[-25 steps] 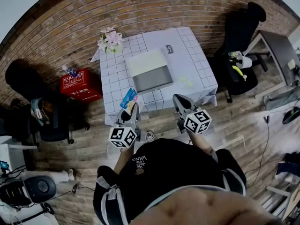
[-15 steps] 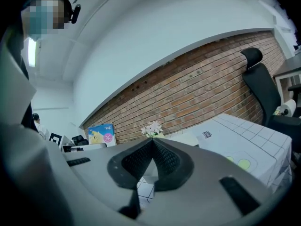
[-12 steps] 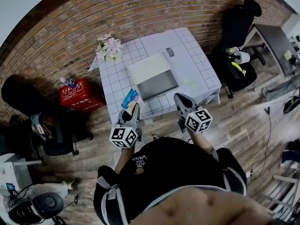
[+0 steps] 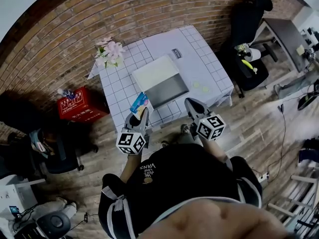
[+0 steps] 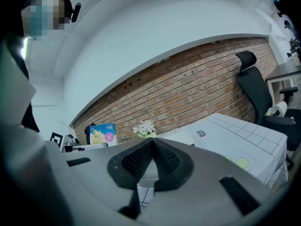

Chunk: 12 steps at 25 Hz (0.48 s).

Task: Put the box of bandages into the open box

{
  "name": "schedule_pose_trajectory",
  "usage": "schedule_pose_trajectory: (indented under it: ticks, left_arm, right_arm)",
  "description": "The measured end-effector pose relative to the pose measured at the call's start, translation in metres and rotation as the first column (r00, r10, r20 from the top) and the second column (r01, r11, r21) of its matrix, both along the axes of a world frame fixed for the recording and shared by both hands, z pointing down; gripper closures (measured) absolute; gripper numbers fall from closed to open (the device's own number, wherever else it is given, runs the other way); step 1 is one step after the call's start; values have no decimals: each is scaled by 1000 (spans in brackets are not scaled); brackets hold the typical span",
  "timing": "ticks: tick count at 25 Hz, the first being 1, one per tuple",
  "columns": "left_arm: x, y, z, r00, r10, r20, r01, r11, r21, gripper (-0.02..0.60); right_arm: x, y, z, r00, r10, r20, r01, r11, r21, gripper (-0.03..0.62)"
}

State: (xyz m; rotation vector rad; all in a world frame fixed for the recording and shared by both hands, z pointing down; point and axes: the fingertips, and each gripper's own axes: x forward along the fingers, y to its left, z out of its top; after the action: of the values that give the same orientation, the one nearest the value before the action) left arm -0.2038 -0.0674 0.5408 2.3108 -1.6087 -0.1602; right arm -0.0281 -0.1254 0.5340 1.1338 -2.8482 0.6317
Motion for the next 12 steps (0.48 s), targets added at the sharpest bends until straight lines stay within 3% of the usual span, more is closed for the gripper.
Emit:
schedule_pose_trajectory:
  ticks: [12]
  left_arm:
    - [6, -42, 11, 996, 38, 75, -35, 998, -46, 505]
  right_arm:
    - [-2, -46, 0, 999, -36, 4, 36, 999, -5, 600]
